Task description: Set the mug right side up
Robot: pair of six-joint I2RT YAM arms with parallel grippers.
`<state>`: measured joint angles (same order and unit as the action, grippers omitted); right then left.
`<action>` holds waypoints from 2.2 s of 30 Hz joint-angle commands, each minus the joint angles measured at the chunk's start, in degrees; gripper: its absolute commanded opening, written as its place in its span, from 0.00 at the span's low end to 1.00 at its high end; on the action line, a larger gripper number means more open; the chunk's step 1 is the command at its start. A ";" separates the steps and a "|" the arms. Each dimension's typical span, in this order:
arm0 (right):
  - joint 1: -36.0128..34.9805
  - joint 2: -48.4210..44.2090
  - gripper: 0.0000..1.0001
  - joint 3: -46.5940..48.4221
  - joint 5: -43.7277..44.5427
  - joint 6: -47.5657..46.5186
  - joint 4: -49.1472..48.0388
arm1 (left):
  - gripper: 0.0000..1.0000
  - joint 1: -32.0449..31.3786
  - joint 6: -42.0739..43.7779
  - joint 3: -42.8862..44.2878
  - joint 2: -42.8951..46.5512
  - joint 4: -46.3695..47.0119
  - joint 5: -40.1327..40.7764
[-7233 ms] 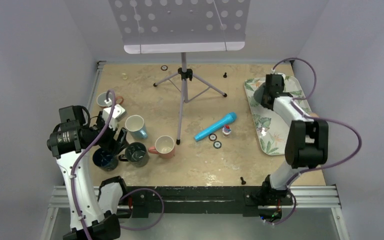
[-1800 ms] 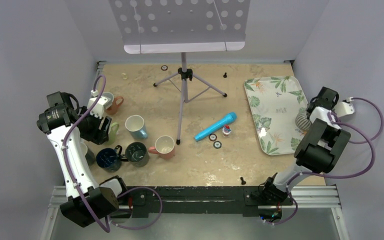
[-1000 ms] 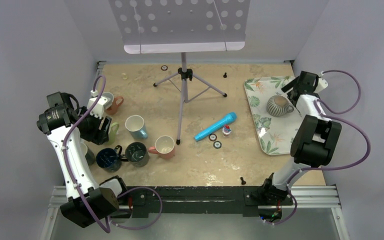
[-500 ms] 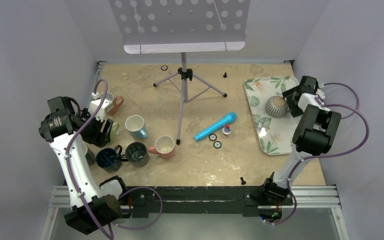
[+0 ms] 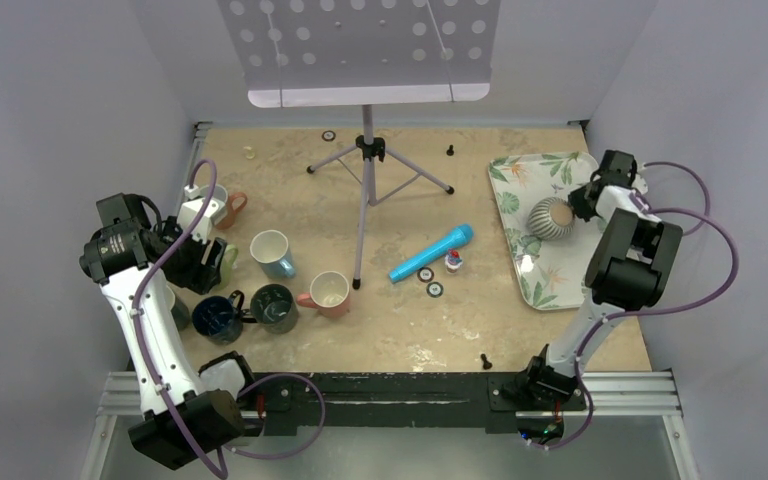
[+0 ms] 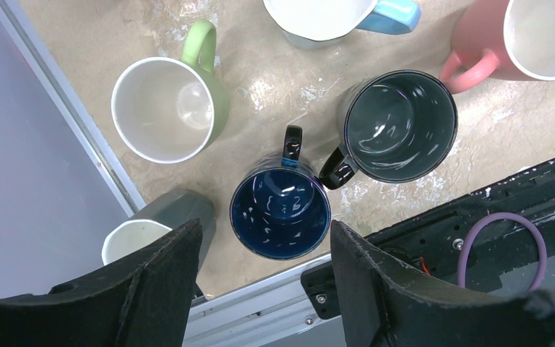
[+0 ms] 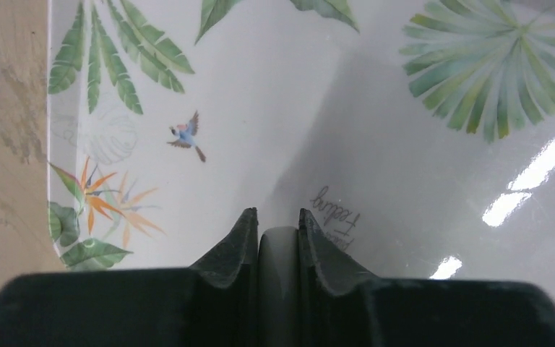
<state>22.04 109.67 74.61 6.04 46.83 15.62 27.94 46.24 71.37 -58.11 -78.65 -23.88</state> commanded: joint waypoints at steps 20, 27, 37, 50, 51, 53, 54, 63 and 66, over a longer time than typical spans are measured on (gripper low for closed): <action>-24.53 -45.03 0.00 -14.34 0.02 -26.33 -17.99 | 0.79 -1.15 5.27 13.32 -1.17 -19.24 -29.41; -32.19 -62.25 0.00 -15.20 -6.64 -27.45 -18.15 | 0.88 -13.55 -6.42 17.81 -3.19 -16.45 -43.69; -53.75 -67.82 0.00 -18.11 -16.48 -15.49 -33.64 | 0.90 -30.45 -41.65 19.64 0.30 13.02 -51.88; -81.96 -46.19 0.00 -7.56 -6.31 -15.51 -58.17 | 0.91 -44.40 -67.61 13.23 1.21 43.27 -45.36; -82.31 -45.02 0.00 -6.99 -6.23 -14.93 -59.22 | 0.90 -44.48 -67.48 13.19 1.31 43.38 -45.44; -82.52 -43.27 0.00 -6.24 -6.13 -14.17 -61.70 | 0.87 -44.68 -67.34 12.54 1.61 43.35 -45.53; -82.59 -42.70 0.00 -5.66 -6.07 -14.14 -61.86 | 0.83 -44.70 -67.27 11.99 1.74 43.37 -46.05; -82.60 -40.07 0.00 -4.02 -1.34 -14.75 -63.60 | 0.52 -44.71 -72.36 9.99 2.80 48.11 -49.79; -82.60 -37.95 0.00 -3.00 -3.00 -13.84 -63.15 | 0.38 -44.73 -74.76 10.39 2.74 50.86 -50.27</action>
<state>-60.12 70.15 67.16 2.09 31.24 -40.23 -16.58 -23.22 81.41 -56.18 -34.06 -71.64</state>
